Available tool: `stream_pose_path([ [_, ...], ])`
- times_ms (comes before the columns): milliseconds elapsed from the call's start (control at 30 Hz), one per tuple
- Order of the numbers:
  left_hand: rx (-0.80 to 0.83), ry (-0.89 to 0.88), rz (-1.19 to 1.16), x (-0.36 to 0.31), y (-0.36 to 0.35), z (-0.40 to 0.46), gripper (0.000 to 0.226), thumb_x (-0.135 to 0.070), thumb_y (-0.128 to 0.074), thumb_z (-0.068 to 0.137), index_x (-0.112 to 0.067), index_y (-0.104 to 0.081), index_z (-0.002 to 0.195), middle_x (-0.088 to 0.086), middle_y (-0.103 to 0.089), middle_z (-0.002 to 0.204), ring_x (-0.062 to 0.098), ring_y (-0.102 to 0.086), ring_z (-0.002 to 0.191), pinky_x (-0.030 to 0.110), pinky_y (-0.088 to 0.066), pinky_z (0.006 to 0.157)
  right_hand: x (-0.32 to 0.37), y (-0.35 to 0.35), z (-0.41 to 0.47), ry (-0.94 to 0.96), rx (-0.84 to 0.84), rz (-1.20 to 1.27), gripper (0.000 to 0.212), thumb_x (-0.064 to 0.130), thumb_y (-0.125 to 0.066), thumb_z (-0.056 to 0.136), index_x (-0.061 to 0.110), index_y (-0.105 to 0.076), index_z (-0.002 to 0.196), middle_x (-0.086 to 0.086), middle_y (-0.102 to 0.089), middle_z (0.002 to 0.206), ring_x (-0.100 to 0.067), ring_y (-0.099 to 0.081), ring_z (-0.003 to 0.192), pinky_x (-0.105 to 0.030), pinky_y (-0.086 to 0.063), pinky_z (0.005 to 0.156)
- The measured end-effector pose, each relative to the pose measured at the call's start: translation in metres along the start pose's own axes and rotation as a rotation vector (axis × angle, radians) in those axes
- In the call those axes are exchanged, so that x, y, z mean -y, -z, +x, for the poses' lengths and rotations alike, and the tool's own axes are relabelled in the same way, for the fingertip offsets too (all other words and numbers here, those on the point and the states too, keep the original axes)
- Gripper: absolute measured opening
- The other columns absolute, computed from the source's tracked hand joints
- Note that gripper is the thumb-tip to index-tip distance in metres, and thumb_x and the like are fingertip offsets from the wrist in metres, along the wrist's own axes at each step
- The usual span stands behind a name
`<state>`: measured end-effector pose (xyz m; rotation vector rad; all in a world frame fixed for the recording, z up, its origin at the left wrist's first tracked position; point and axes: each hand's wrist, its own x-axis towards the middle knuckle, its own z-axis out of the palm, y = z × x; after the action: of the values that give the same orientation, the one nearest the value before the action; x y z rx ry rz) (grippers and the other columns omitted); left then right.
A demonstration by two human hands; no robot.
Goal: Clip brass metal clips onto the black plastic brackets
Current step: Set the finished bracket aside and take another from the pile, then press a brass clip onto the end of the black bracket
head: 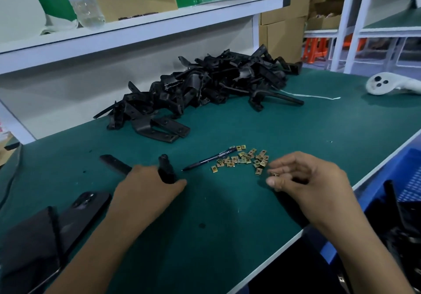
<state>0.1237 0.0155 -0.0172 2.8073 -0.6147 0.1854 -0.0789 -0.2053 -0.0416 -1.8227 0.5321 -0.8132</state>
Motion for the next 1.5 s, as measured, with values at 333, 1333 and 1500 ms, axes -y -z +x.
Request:
stream_pose_path([
  [333, -0.261, -0.367, -0.235, 0.0, 0.005, -0.014, 0.068, -0.095, -0.06, 0.058, -0.035, -0.061, 0.091, -0.016, -0.055, 0.094, 0.012, -0.05, 0.092, 0.037, -0.046, 0.083, 0.004, -0.011, 0.001, -0.092, -0.054, 0.249, 0.018, 0.012, -0.072, 0.093, 0.01, -0.075, 0.075, -0.015, -0.074, 0.071, -0.031, -0.073, 0.059, -0.031, -0.06, 0.055],
  [1333, -0.11, -0.834, -0.13, -0.034, -0.014, -0.034, 0.077, -0.083, -0.059, 0.075, -0.019, -0.059, 0.118, -0.008, -0.061, 0.121, 0.015, -0.054, 0.129, 0.058, -0.024, 0.124, 0.031, -0.072, -0.02, -0.072, 0.024, 0.362, 0.032, 0.026, -0.071, 0.095, 0.008, -0.07, 0.068, -0.001, -0.057, 0.057, -0.009, -0.049, 0.053, -0.019, -0.042, 0.053],
  [1500, -0.005, -0.781, -0.324, -0.03, -0.015, -0.035, 0.08, -0.096, -0.048, 0.073, -0.035, -0.049, 0.125, -0.031, -0.051, 0.121, -0.014, -0.035, 0.131, 0.033, -0.013, 0.128, 0.026, -0.064, -0.015, -0.058, -0.002, 0.241, 0.034, 0.036, -0.065, 0.099, 0.016, -0.072, 0.072, 0.007, -0.059, 0.058, -0.006, -0.049, 0.053, -0.017, -0.04, 0.054],
])
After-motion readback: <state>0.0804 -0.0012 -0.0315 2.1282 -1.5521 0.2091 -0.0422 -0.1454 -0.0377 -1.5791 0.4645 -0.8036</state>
